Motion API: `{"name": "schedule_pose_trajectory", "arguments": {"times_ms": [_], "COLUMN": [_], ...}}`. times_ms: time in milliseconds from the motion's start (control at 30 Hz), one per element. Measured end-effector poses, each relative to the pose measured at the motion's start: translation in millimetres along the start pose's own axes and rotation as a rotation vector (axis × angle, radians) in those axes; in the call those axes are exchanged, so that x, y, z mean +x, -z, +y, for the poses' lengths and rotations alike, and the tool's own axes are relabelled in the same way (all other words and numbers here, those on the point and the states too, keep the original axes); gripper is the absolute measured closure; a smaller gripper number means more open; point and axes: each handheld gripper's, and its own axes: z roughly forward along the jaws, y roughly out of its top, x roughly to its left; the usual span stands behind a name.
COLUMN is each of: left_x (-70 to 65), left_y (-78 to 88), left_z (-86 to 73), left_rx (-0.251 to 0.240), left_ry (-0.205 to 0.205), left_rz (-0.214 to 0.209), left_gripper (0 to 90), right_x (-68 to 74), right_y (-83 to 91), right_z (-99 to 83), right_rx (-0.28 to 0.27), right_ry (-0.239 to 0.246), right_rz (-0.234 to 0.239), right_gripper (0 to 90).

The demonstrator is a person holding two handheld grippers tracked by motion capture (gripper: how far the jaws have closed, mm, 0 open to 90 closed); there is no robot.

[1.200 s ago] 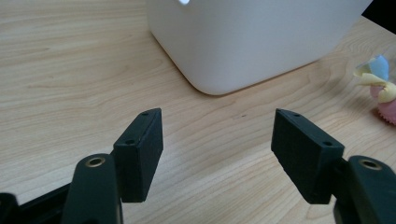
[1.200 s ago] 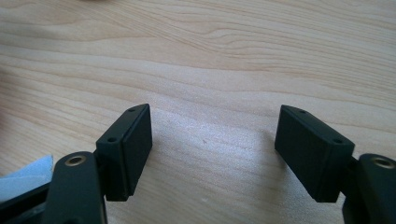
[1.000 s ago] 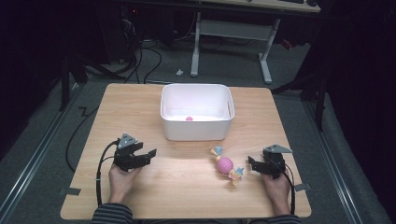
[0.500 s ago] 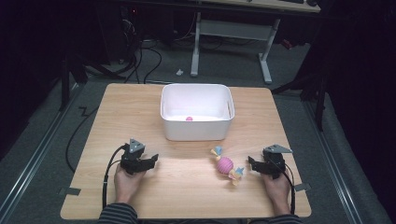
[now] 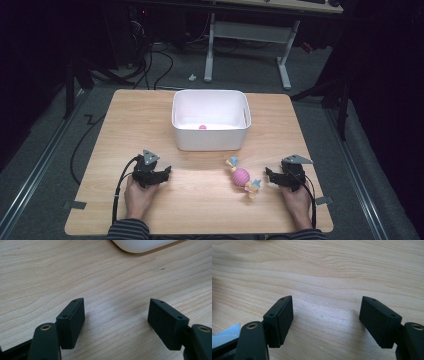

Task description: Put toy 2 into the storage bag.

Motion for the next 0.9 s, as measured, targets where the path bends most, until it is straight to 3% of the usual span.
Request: {"name": "schedule_pose_trajectory", "arguments": {"times_ms": [267,400,900], "left_x": [-0.3,-0.2,-0.1], "left_y": [0.0,0.2,0.2], "left_z": [-0.2,-0.2,-0.2], "left_rx": [0.000,0.001,0.002], "left_ry": [0.001,0.002,0.002], "left_rz": [0.005,0.004,0.002], "left_gripper": [28.5,28.4,28.0], "right_x": [-0.1,0.9,7.8], "right_y": [0.2,2.9,29.6], "right_z": [-0.1,2.2,-4.4], "right_rx": [0.007,0.034,-0.049], "right_ry": [0.016,0.007,-0.039], "right_rz": [0.019,0.032,0.095], "right_gripper": [24.6,28.2,34.4]}}
